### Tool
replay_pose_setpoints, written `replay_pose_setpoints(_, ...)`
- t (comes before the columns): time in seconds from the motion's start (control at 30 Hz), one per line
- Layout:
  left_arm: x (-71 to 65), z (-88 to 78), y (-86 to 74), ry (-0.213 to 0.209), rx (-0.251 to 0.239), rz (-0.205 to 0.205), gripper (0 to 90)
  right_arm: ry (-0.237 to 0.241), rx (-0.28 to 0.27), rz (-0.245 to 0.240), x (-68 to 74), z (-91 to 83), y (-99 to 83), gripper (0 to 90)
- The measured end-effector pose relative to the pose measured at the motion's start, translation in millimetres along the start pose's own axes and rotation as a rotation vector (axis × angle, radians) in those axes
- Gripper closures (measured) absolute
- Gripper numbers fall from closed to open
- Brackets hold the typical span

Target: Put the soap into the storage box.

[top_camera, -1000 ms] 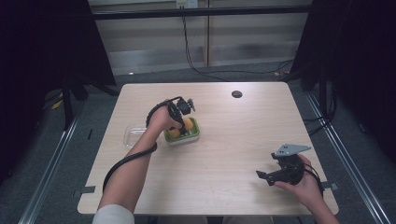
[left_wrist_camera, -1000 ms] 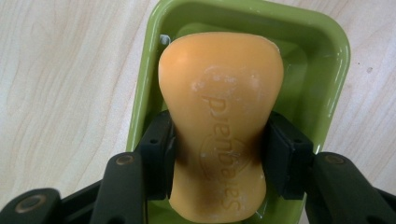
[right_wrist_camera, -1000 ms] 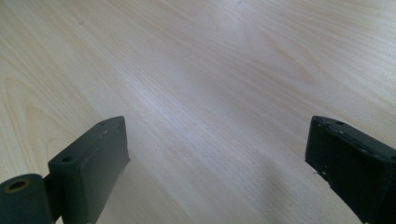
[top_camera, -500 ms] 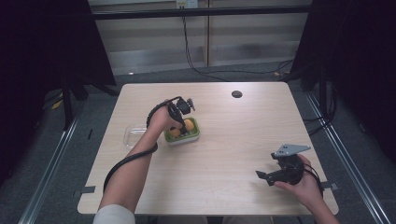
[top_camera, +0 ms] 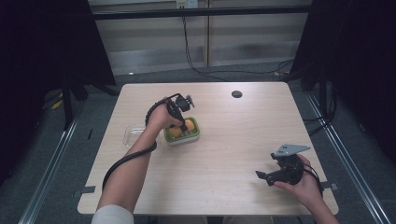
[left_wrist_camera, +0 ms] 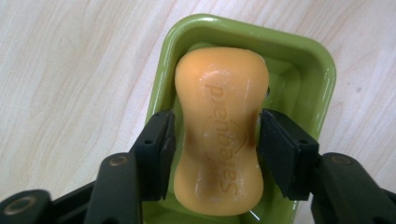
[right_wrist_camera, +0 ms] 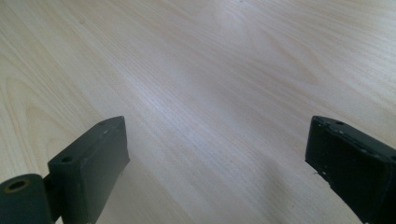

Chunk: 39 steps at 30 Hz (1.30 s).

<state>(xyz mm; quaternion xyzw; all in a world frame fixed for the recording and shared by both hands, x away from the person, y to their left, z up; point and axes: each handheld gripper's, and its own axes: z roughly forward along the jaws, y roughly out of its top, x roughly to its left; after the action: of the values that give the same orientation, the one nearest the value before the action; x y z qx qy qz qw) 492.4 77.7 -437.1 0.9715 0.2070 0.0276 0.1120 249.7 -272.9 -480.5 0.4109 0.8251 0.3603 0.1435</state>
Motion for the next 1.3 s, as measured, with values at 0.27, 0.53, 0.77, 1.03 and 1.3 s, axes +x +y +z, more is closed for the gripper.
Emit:
replay_pose_setpoints(0.27, -0.3, -5.7, -2.6, 0.001, -0.040, -0.049, 32.3, -0.001, 0.000, 0.001, 0.8, -0.4, 0.4, 5.6)
replay_pose_setpoints(0.53, -4.1, -9.5, -7.7, -0.012, -0.070, -0.084, 24.7, 0.001, -0.005, -0.006, 0.8, 0.3, 1.4, 5.5)
replay_pose_setpoints(0.77, -8.5, -13.7, -9.8, -0.025, -0.090, -0.087, 18.6, 0.002, -0.004, -0.006, 1.4, 0.4, 1.6, 5.6)
replay_pose_setpoints(1.03, -16.9, -18.0, -10.3, -0.045, -0.101, -0.097, 14.9, 0.000, 0.000, -0.008, 1.8, 0.4, 1.8, 5.6)
replay_pose_setpoints(1.3, -24.8, -23.3, -11.3, -0.061, -0.110, -0.076, 13.3, 0.004, 0.000, -0.006, 1.9, 0.3, 1.8, 5.6)
